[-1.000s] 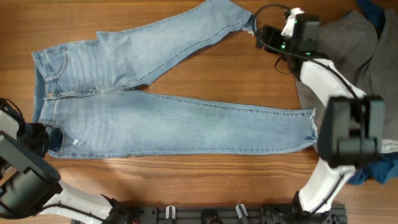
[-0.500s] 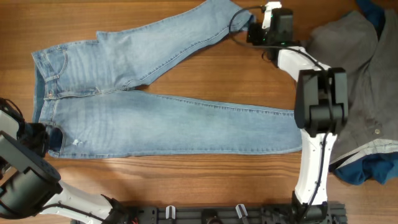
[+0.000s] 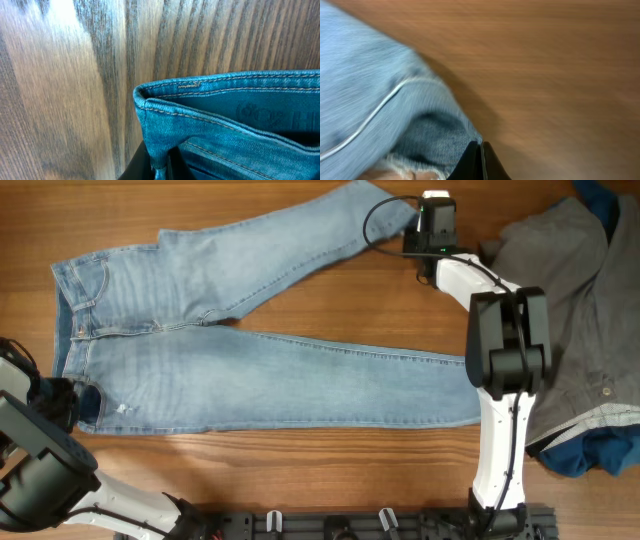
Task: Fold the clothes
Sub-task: 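Grasp a leg hem with the right gripper and pull it right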
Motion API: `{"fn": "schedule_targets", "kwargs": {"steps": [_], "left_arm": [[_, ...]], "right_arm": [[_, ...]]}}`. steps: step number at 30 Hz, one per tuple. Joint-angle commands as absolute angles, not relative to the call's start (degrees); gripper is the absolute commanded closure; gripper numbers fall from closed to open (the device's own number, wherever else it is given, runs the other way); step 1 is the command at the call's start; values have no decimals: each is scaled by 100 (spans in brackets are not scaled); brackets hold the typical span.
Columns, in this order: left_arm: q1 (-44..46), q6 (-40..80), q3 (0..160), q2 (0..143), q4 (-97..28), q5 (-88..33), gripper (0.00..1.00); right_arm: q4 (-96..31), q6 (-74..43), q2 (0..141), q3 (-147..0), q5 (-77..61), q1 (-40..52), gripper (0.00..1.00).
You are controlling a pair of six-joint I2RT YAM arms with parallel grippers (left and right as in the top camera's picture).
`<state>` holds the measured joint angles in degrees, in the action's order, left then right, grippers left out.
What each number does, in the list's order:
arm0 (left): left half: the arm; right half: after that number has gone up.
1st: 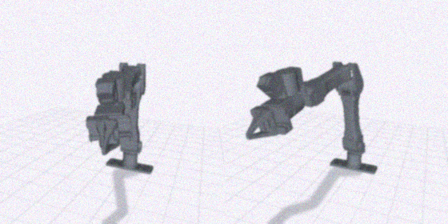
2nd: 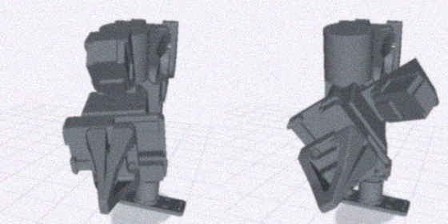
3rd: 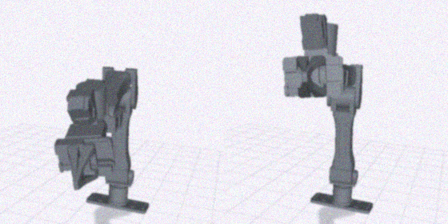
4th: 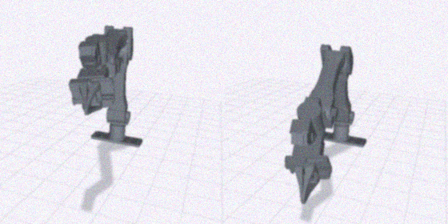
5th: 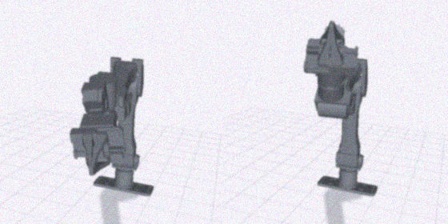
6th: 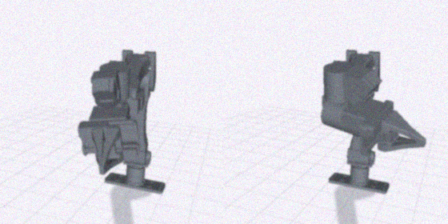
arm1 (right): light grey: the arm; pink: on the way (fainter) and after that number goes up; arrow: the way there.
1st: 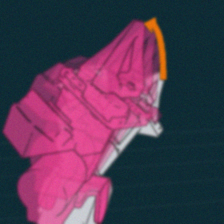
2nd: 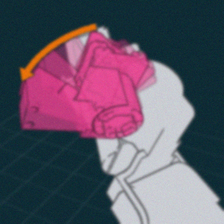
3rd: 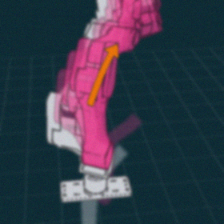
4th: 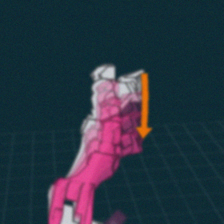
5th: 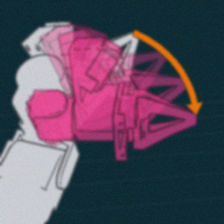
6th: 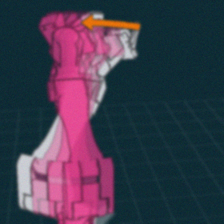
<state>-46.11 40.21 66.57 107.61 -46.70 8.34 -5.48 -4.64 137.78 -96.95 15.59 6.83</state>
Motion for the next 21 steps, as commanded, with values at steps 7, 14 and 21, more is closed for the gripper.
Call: {"fn": "schedule_targets", "kwargs": {"steps": [7,14,21], "left_arm": [[-4641,3903,6582,10768,-4595,969,96],[-4639,3903,6582,10768,-4602,838,96],[-4639,3905,6582,10768,-4611,840,96]], "right_arm": [[-3581,-1540,12138,-9564,4150,388,96],[-1942,-27,10888,-9564,4303,390,87],[-3544,-368,10991,-9216,3592,333,85]]}}
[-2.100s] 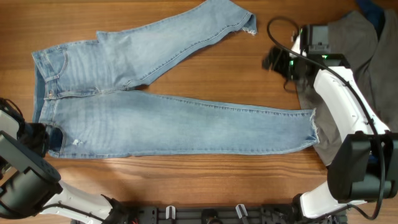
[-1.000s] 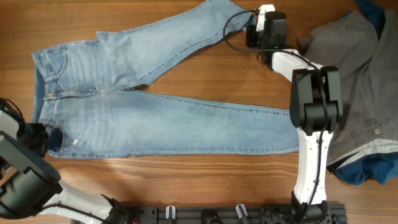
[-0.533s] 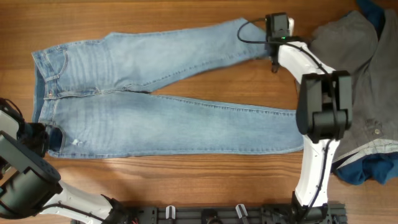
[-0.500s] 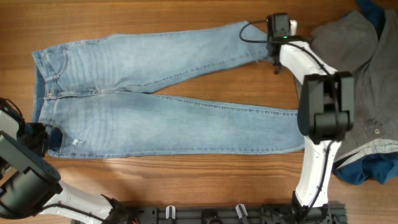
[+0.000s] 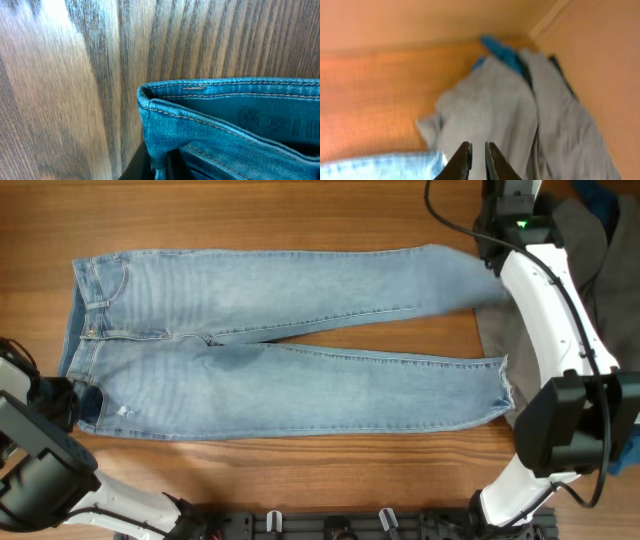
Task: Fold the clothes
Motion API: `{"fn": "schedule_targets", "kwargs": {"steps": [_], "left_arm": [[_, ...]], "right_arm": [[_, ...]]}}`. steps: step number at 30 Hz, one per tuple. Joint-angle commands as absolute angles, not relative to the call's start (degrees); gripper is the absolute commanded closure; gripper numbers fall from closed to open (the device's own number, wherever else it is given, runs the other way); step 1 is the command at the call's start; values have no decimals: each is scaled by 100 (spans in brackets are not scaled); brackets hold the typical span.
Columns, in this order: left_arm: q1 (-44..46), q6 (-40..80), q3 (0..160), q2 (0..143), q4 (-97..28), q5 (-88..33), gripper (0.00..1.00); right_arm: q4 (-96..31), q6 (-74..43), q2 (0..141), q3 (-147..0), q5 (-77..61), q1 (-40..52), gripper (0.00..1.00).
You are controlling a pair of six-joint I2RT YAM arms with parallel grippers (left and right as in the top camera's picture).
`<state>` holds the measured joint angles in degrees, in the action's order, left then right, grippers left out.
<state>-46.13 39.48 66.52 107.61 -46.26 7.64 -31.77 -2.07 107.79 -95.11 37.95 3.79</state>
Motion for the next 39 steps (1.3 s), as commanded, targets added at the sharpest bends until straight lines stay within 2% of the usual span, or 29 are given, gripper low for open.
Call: {"fn": "schedule_targets", "kwargs": {"steps": [1,4,9,12,17,21,26,33,39], "left_arm": [[-4639,3905,6582,10768,-4611,840,96],[-4639,3905,6582,10768,-4611,840,96],[-4639,3905,6582,10768,-4611,838,95],[-4639,3907,6582,10768,-4591,696,95],[-4639,3938,6582,10768,-4539,624,96],[-4639,3948,6582,10768,-4521,517,95],[-4639,3946,6582,10768,-4504,438,95],[-4639,3946,6582,10768,-4480,364,95],[-4639,3946,6582,10768,-4480,364,95]], "right_arm": [[-3754,-513,11017,-9146,3594,307,85],[-4425,-1238,11024,-9102,3452,217,80],[-5566,-1765,11004,-9102,1039,67,57],[-6464,-1817,11004,-9102,-235,-69,55],[-7546,-2716,10986,-9035,-421,-257,55],[-7332,-2788,10593,-8125,-998,-272,56],[-6742,-3570,9522,-6595,-1035,-276,56],[-6427,-5070,8370,-5269,-215,-276,57],[-5664,-5653,8302,-4143,-215,-276,57]]}}
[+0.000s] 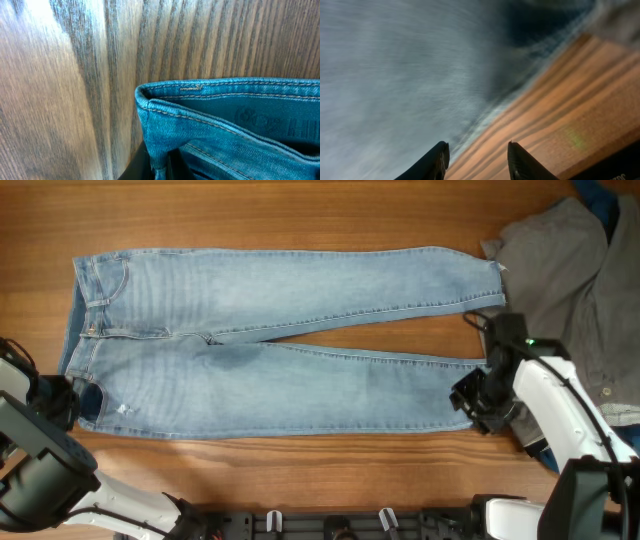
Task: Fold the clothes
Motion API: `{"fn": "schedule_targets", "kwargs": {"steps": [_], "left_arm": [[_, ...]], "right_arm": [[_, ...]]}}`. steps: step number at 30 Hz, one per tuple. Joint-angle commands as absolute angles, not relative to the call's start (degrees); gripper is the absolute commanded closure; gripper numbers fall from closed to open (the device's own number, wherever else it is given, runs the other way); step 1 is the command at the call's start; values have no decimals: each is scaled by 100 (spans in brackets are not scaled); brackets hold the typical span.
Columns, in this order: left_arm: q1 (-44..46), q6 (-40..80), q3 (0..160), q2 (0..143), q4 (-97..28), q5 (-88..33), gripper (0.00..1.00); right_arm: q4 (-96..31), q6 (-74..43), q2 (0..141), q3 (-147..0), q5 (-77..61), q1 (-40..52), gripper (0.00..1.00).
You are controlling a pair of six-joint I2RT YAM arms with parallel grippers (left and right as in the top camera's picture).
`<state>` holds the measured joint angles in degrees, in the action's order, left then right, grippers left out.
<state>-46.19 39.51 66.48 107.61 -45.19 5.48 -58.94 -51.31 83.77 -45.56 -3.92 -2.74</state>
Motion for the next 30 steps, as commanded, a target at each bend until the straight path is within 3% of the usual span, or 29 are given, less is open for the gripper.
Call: {"fn": "schedule_targets", "kwargs": {"steps": [1,10,19,25,30], "left_arm": [[-4639,3946,6582,10768,-4480,364,95],[-4639,3946,6582,10770,-4482,364,95],[-4639,3946,6549,10770,-4484,364,96],[-4639,3946,6549,10770,-4484,364,95],[-4639,3946,6549,10770,-4486,364,95]], "right_arm": [[-5452,-5725,8302,-3944,-169,-276,57],[-4259,-6012,8302,-3518,327,-276,59],[-3894,-6023,8302,-3518,666,-276,59],[-3592,-6016,8305,-3516,784,-276,67],[-3577,-5999,8305,-3511,819,-276,87]]}}
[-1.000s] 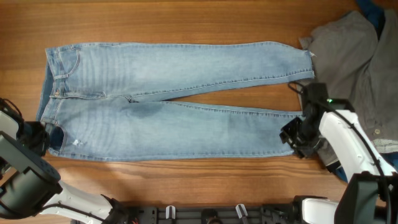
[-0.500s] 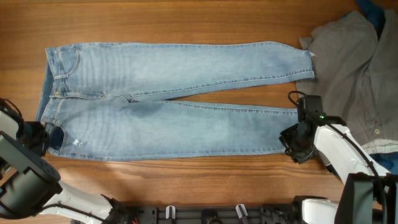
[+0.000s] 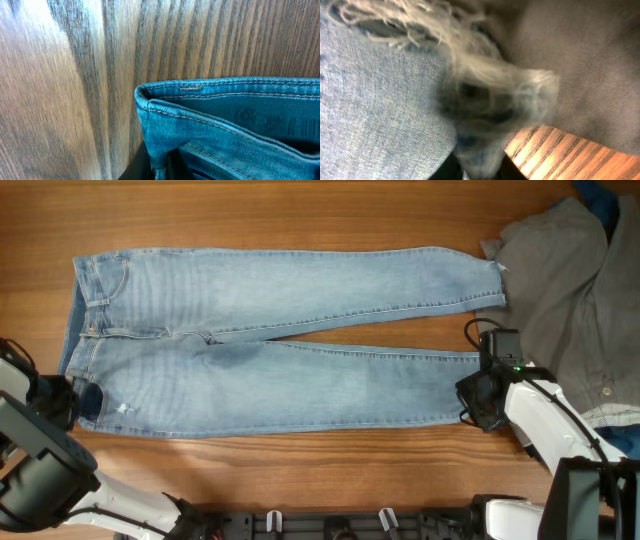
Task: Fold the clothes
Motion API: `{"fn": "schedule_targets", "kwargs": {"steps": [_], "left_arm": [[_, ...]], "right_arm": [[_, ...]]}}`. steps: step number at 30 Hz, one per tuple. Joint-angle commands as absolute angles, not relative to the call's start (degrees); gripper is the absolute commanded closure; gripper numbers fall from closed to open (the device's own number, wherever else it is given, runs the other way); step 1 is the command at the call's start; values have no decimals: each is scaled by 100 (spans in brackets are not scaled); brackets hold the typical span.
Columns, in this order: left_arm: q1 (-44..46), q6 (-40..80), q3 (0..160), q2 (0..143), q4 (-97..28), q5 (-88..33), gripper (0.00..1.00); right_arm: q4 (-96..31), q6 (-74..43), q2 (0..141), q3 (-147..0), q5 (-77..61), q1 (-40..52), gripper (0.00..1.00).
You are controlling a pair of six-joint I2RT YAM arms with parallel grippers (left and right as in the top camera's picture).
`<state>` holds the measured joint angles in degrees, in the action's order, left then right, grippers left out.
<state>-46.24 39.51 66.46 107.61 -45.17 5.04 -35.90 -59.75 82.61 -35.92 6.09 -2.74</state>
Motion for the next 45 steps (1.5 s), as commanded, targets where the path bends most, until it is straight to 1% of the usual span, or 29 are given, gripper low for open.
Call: {"fn": "schedule_targets", "kwargs": {"steps": [1,3,6,9,12,16,23,28,33,35,39,42,45], "left_arm": [[-4639,3946,6549,10770,-4484,364,95],[-4639,3946,6549,10770,-4486,364,95],[-4639,3946,6549,10770,-4504,364,96],[-4639,3946,6552,10768,-4587,172,96],[-4639,3938,6560,10707,-4757,-1,96],[-4639,3795,6657,10077,-4925,-132,96],[-4641,3621,6834,8567,-5459,-126,96],[-4641,3468,7181,7828,-5878,-104,96],[-4641,3288,8009,7734,-6729,-99,96],[-4641,3212,8226,7734,-6831,-99,96],[-4635,3393,8248,7832,-6576,-106,96],[-4541,3437,8248,8060,-6051,-132,96],[-4397,3496,8248,8302,-5841,-150,96]], "right_arm": [[-3581,-5999,8305,-3511,816,-274,91],[-3581,-5996,8305,-3511,816,-274,96],[-3634,-5975,8305,-3511,676,-274,96],[-3830,-5660,8302,-3520,325,-276,95],[-4449,-5524,8291,-3728,272,-276,96],[-5256,-4897,8040,-4506,314,-322,96],[-6331,-4399,7236,-6027,473,-497,96],[-6976,-4088,6836,-6635,661,-908,96],[-7102,-3542,6716,-7065,639,-1286,96],[-7076,-3223,6718,-7314,635,-1310,96],[-6650,-2591,6912,-7673,449,-1310,96],[-6519,-2224,7487,-7679,-89,-1308,96],[-6560,-1914,8068,-7690,-336,-1308,96]]}}
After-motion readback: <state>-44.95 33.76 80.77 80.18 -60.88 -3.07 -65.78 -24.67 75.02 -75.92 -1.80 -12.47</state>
